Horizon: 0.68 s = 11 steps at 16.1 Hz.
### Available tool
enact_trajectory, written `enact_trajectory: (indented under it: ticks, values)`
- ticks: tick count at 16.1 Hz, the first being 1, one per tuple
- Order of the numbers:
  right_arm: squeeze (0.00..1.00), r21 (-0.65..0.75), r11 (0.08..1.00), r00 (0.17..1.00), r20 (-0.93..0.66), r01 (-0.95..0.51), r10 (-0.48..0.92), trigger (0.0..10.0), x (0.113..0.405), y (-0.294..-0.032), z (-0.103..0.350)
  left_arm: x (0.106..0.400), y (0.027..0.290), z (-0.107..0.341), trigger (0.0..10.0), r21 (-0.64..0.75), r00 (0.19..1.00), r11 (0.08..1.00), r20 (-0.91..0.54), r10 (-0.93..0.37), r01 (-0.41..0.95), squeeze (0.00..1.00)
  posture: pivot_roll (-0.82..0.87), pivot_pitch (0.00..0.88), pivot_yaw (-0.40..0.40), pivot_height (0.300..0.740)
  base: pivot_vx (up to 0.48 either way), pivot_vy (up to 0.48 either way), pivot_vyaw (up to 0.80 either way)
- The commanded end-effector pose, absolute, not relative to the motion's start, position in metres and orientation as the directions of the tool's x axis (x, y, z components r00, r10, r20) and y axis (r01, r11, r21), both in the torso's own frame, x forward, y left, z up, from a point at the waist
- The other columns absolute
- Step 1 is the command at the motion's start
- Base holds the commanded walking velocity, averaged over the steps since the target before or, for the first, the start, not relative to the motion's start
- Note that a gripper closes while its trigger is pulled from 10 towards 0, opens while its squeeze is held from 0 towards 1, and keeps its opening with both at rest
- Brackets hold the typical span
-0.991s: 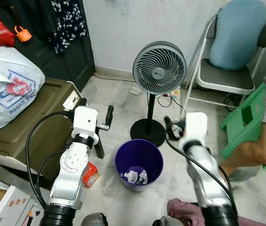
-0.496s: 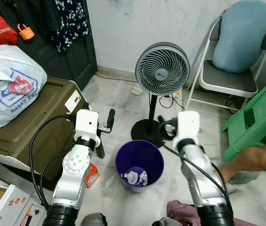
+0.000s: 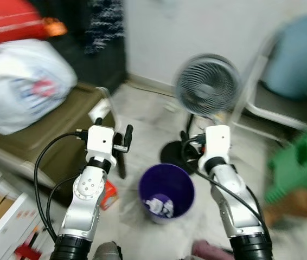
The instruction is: Clean up the room
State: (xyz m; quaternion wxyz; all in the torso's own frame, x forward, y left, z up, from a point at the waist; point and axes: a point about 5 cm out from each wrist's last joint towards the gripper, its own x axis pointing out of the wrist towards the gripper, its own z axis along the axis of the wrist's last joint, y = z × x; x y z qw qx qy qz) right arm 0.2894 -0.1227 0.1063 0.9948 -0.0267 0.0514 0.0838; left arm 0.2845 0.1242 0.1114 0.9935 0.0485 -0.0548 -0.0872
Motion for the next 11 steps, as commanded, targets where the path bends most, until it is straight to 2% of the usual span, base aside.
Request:
enact_trajectory:
  ticks: [1,4,11]
  values:
    - [0.00,-0.039,0.980,0.977,-0.093,-0.194,0.190,10.0,0.2882,-0.1222,0.1105,0.2838,0.1229,0.1117,10.0,0.112,0.977,0.979,0.108,-0.183,0.171,0.00,-0.05,0.000,-0.026,0.740,0.000,0.000,0.80]
    - [0.00,-0.029,0.972,0.970,-0.078,-0.235,0.232,10.0,0.2896,-0.1162,0.1143,0.2859,0.1219,0.1128,10.0,0.109,0.976,0.978,0.110,-0.190,0.179,0.00,-0.06,0.000,-0.024,0.740,0.000,0.000,0.80]
    - [0.00,-0.006,0.971,0.969,-0.071,-0.237,0.236,10.0,0.2934,-0.1130,0.1157,0.2879,0.1206,0.1164,10.0,0.125,0.973,0.976,0.125,-0.195,0.180,0.00,-0.06,0.000,-0.015,0.740,0.000,0.000,0.80]
